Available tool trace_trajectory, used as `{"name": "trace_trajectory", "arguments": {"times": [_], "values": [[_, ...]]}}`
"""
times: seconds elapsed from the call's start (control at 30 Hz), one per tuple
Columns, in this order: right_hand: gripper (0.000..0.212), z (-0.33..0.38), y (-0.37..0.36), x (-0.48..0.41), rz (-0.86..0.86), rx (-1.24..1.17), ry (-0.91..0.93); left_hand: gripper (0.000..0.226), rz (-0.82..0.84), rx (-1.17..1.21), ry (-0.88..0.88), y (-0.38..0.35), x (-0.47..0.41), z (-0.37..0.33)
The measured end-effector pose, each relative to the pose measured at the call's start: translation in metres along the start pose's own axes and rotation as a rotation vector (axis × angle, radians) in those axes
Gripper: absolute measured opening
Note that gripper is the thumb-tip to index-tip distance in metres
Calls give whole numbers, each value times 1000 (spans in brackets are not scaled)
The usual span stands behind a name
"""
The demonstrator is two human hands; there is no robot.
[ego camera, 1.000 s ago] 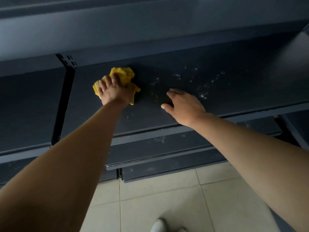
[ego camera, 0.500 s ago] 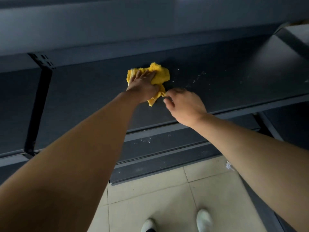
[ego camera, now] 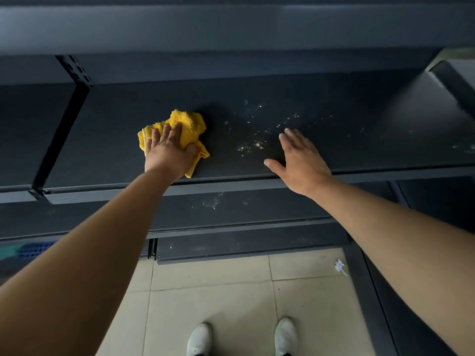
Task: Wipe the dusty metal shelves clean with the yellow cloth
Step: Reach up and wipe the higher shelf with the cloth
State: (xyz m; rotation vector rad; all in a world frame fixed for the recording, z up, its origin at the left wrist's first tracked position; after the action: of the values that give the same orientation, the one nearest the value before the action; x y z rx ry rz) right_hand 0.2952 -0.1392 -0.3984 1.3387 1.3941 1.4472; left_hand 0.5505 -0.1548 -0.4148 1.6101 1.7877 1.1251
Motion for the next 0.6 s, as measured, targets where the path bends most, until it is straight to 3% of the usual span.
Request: {"name": "trace_trajectory", "arguments": {"times": [0.23,0.6], "values": [[84,-31,-11,7,50,-72,-49,68,-6,-16,48,-21,11,-29],[87,-50,0,14,93,-180,6,67,123,-89,-158,-88,27,-136]]}}
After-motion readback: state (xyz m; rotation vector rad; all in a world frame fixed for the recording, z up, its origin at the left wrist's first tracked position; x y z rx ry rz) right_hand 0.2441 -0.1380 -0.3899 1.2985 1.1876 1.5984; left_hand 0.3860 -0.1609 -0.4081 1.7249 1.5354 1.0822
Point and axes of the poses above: each hand's wrist, its own x-axis away from the middle knuckle, its own y-axis out of the back of the hand, z = x × y, the point moved 3 cm from there along -x, towards the middle knuckle, and after that the axes turned 14 degrees about x, right-handed, at the moved point
